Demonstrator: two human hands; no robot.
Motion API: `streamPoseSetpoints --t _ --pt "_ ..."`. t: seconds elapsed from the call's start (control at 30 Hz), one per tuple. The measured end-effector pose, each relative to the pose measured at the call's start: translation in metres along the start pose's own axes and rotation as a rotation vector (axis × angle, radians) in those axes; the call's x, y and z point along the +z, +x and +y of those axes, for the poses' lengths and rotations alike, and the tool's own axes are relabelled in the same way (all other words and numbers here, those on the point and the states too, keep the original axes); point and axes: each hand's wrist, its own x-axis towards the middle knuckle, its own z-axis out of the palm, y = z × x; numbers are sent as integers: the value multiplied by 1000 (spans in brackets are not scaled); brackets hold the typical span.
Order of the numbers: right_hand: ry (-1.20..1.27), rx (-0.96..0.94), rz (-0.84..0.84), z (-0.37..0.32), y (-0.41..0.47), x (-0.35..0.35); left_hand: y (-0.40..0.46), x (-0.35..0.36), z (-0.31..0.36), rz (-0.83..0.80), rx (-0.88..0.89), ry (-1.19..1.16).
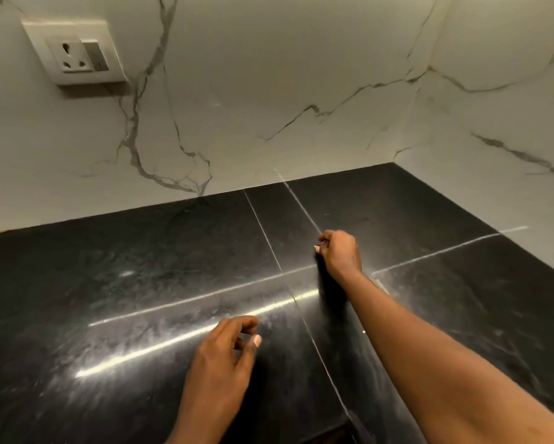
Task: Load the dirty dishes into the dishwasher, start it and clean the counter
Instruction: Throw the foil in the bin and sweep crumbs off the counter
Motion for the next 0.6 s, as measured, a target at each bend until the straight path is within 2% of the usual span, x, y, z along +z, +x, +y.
streamPoseSetpoints --t 0.1,0.2,0.33,0.37,0.43,0.53,0.6 --pt "-58 -29 -8 7 15 16 7 1 -4 -19 -30 7" --pt "-203 -156 -33 4 23 19 7 0 -2 -20 -35 -5" --pt "-379 -167 -60 -5 -10 17 -16 -6 -4 -10 -22 -15" --pt "-324 -145 -54 -4 -26 17 -24 -8 -5 -1 -10 -16" --pt "-57 -123 -15 -9 -80 13 -48 -17 -9 40 24 -25" --pt "335 -143 84 -24 -205 -5 -92 -32 -16 115 76 -6" --pt "471 -214 29 -33 -307 -8 -130 -45 -24 145 73 -3"
